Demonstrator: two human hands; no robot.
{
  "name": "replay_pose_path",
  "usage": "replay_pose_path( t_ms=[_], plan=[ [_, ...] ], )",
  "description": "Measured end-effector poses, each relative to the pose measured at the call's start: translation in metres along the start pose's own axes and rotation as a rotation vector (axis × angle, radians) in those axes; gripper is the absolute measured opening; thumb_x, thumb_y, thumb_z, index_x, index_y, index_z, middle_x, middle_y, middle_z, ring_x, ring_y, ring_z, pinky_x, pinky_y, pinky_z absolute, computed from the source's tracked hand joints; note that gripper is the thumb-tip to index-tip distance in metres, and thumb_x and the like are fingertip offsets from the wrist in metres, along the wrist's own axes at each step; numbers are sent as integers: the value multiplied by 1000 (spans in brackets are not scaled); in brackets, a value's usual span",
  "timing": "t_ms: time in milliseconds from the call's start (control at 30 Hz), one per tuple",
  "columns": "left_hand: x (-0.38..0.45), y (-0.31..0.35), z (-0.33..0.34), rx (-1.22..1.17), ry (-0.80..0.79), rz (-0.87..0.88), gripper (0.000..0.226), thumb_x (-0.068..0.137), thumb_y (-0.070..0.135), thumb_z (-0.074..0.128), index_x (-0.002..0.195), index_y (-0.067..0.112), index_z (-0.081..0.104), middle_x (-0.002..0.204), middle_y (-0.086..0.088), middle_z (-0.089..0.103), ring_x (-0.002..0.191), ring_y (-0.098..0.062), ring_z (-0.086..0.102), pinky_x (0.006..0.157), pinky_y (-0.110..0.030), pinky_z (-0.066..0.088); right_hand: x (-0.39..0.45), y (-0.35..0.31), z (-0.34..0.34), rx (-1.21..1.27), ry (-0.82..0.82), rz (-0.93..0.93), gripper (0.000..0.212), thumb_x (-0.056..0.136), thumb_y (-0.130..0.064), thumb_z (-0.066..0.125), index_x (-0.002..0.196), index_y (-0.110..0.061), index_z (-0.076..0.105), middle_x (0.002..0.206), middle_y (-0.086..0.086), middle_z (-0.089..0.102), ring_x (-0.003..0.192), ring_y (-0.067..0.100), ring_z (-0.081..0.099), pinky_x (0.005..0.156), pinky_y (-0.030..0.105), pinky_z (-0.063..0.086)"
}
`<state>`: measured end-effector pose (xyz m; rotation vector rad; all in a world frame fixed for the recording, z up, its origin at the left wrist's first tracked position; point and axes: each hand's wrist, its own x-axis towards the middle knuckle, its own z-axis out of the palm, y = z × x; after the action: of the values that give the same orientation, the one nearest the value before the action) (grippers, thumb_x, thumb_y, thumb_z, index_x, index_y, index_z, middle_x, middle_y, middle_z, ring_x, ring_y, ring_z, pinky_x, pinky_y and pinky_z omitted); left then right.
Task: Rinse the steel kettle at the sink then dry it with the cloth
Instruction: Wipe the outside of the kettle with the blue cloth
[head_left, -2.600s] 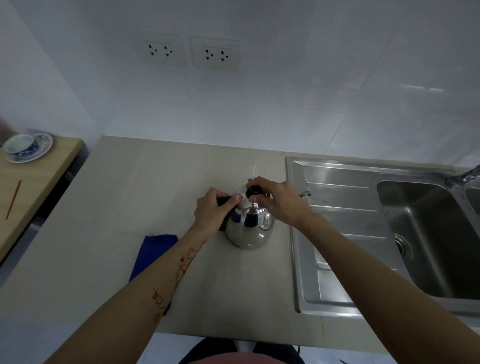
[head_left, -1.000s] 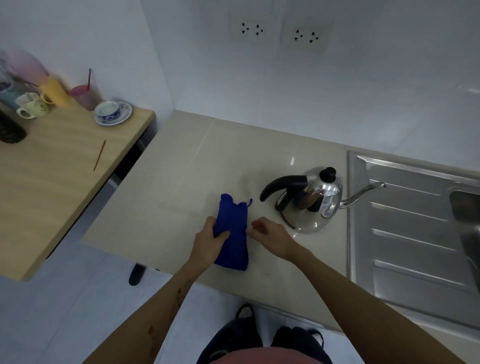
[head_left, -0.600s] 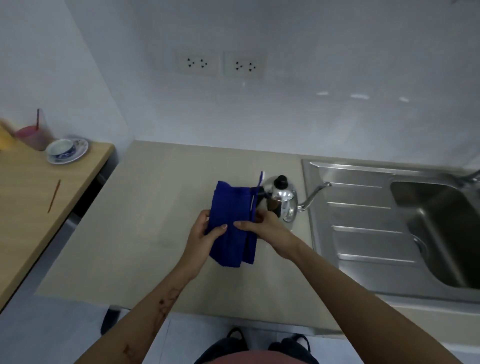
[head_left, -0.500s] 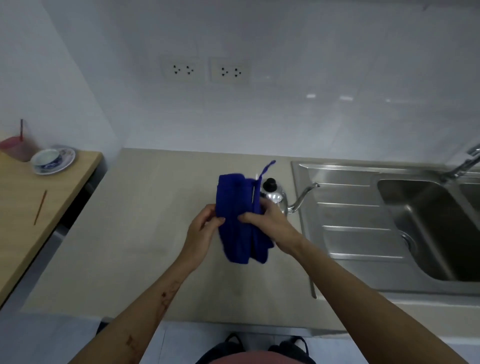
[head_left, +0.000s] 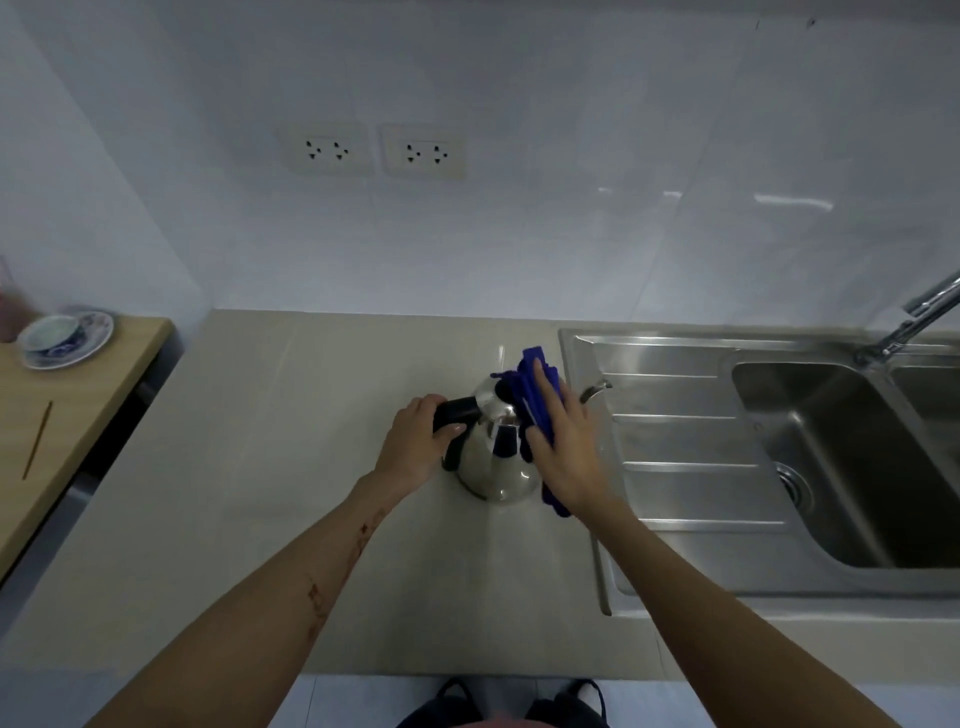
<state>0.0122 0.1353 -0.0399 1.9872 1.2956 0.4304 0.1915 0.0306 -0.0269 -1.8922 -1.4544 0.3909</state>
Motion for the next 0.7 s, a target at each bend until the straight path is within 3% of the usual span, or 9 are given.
replay_pose_path(
  t_ms=[67, 133, 300, 433, 500, 567, 633, 700],
  plan=[
    [2, 1, -2, 6, -10, 16, 38, 95, 27, 59, 127, 8, 54, 117, -14, 58, 102, -24, 54, 82, -27, 41, 4, -2, 11, 54, -10, 36, 66, 90, -52, 34, 149, -49, 7, 154, -1, 28, 133, 26, 35, 113, 47, 31],
    [3, 2, -3, 5, -20, 24, 36, 95, 26, 59, 125, 8, 54, 113, -13, 59, 96, -21, 54, 78, -26, 39, 17, -1, 16, 101, 9, 27, 60, 92, -54, 31, 147, -54, 7, 148, 0, 32, 129, 26, 40, 111, 49, 35],
    [1, 0, -2, -33, -33, 13, 33, 94, 29, 60, 121, 10, 56, 108, -11, 60, 96, -25, 58, 79, -32, 46, 21, 7, 19, 30, 49, 3, 55, 99, -38, 39, 150, -39, 20, 151, 0, 32, 124, 27, 42, 109, 45, 38],
    [2, -1, -3, -55, -42, 35, 33, 94, 28, 60, 122, 10, 57, 104, -7, 59, 93, -22, 56, 68, -18, 39, -2, 15, 19, -99, 87, -112, 73, 92, -13, 58, 151, -34, 20, 156, 4, 28, 120, 29, 37, 103, 35, 36],
    [2, -2, -3, -66, -47, 42, 32, 94, 28, 61, 122, 11, 57, 103, -5, 58, 91, -19, 55, 66, -13, 36, 14, 16, 13, -96, 110, -105, 67, 93, -13, 58, 150, -29, 28, 146, 6, 41, 112, 26, 42, 97, 33, 39],
    [2, -3, -2, -75, -47, 39, 32, 94, 27, 61, 121, 12, 57, 102, -4, 59, 91, -19, 56, 66, -14, 36, 24, 8, 13, -2, 139, 54, 50, 93, -14, 58, 139, -23, 41, 126, 7, 50, 106, 23, 48, 88, 30, 43],
    [2, -4, -1, -75, -52, 39, 33, 94, 28, 60, 123, 12, 57, 104, -5, 60, 93, -20, 57, 68, -14, 38, 15, 0, 20, -67, 161, 74, 50, 85, -8, 68, 130, -16, 47, 125, 10, 53, 113, 29, 49, 90, 41, 50],
    [3, -4, -2, -74, -62, 35, 36, 94, 29, 60, 125, 11, 55, 107, -7, 61, 95, -22, 58, 70, -18, 41, -1, 4, 29, -208, 140, -58, 74, 70, 0, 80, 133, -15, 45, 135, 10, 54, 121, 31, 41, 93, 55, 51]
  ],
)
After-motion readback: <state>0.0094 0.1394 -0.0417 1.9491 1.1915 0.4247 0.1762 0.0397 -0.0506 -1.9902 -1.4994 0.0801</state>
